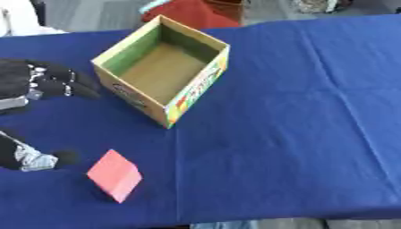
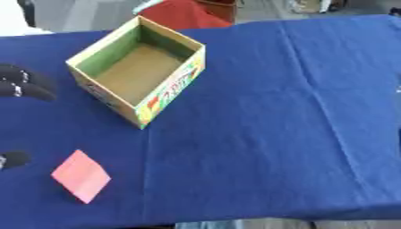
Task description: Pick up objects on the table and place them in the box.
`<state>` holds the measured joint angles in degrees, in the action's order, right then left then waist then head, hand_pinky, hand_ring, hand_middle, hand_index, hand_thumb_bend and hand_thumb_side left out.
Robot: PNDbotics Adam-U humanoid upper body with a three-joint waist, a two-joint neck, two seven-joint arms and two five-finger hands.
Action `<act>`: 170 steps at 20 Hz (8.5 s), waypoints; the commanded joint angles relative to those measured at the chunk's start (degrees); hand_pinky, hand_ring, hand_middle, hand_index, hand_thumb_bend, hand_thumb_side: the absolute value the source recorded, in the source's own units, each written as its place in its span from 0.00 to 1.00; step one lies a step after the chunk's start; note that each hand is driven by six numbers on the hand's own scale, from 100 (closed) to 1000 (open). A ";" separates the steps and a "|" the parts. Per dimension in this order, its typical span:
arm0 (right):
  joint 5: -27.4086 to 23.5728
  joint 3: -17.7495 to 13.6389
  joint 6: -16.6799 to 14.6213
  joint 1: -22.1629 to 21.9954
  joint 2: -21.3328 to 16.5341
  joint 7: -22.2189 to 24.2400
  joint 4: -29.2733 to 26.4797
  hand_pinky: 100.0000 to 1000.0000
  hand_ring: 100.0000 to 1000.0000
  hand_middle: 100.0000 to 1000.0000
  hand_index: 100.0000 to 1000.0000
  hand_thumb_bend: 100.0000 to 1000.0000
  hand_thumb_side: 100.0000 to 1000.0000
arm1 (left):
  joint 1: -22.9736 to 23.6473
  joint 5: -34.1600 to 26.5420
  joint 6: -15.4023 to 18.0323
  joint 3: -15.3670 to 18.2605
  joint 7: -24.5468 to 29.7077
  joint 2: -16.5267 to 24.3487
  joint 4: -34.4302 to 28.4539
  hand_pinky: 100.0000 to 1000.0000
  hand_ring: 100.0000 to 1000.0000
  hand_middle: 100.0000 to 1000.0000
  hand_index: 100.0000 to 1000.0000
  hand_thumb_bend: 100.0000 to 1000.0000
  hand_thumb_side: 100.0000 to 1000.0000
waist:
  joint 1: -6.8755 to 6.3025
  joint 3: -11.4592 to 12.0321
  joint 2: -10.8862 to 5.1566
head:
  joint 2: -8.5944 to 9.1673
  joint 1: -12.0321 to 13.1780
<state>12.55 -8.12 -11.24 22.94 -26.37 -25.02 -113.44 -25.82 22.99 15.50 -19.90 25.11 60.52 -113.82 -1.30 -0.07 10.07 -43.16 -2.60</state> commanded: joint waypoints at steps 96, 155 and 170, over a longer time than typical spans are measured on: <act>-0.36 -0.81 0.93 -0.62 0.59 0.34 -1.16 0.65 0.71 0.84 0.75 0.00 1.00 | -10.55 7.15 -19.78 -13.98 25.94 -13.39 2.45 0.11 0.28 0.27 0.48 0.00 0.00 | -0.12 -1.57 0.07 | 0.05 0.76; -1.34 -0.48 0.55 1.54 2.32 1.04 -1.16 0.65 0.71 0.84 0.75 0.00 1.00 | -37.04 38.29 -8.39 2.15 -3.97 -42.81 55.01 0.28 0.36 0.37 0.57 0.00 0.00 | 1.17 -3.19 3.18 | 4.93 3.62; -1.25 -0.60 0.72 1.07 2.42 1.01 -1.16 0.65 0.71 0.84 0.75 0.00 1.00 | -36.24 36.46 -11.54 2.80 -3.84 -40.82 48.84 0.62 0.72 0.74 0.82 0.02 0.04 | 1.17 -2.84 2.74 | 4.05 3.04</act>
<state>11.47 -8.42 -10.54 23.64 -23.03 -24.06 -113.44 -61.06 60.04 4.50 -17.84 21.32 18.13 -63.00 -0.28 -2.92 14.09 -38.72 0.59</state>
